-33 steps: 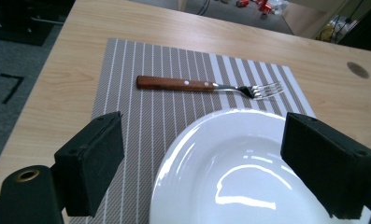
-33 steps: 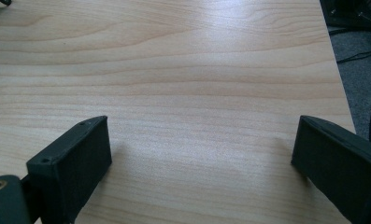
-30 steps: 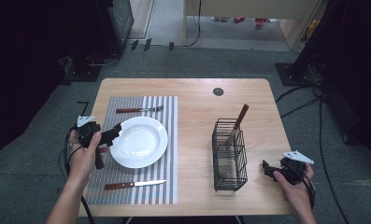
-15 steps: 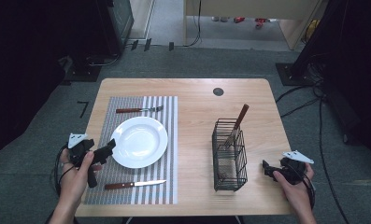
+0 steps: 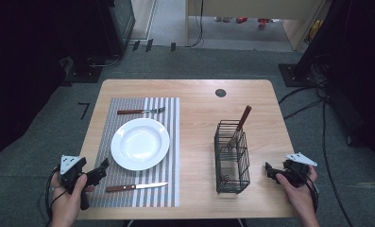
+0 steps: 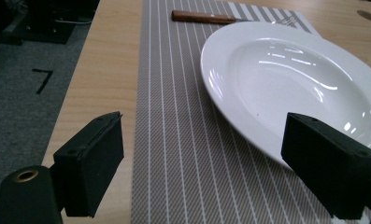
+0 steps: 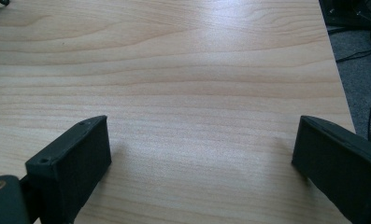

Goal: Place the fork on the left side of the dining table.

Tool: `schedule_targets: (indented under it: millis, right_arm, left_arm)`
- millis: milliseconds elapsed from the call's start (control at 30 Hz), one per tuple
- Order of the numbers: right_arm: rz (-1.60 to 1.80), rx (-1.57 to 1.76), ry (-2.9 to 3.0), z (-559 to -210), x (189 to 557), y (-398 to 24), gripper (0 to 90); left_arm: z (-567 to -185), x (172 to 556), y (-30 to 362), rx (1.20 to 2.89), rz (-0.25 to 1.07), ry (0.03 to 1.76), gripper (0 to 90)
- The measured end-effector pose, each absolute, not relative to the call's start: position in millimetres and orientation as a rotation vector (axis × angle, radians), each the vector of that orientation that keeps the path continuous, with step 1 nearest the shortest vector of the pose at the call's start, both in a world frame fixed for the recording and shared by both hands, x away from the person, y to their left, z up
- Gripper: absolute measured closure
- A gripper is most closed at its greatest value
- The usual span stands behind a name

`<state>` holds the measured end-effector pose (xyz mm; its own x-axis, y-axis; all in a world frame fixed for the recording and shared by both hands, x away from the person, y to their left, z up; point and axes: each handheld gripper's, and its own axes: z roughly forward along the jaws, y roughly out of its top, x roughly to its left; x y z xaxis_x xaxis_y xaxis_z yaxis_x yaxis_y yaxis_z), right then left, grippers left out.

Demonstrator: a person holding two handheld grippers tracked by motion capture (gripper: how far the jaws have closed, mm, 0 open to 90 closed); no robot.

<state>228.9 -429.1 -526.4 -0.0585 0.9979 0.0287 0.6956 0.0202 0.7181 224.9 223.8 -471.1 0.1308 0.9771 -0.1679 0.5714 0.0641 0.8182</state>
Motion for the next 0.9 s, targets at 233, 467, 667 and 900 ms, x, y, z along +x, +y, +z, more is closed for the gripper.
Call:
schedule_targets:
  millis: [233, 467, 667, 900]
  right_arm:
    - [0.793, 1.724, 1.805, -526.4, 228.7, -429.1, 3.9]
    - [0.793, 1.724, 1.804, -526.4, 228.8, -429.1, 3.9]
    - [0.793, 1.723, 1.805, -526.4, 228.8, -429.1, 3.9]
    - [0.794, 1.722, 1.805, -526.5, 228.8, -429.1, 3.8]
  left_arm:
    - [-490.4, 207.5, 237.0, 1.628, 0.606, 1.569, 13.4]
    - [-510.6, 209.9, 245.7, 1.678, 0.6, 1.594, 13.4]
    - [-517.6, 215.6, 243.3, 1.706, 0.601, 1.605, 13.4]
    - [-518.6, 217.8, 231.1, 1.811, 0.697, 1.613, 13.5]
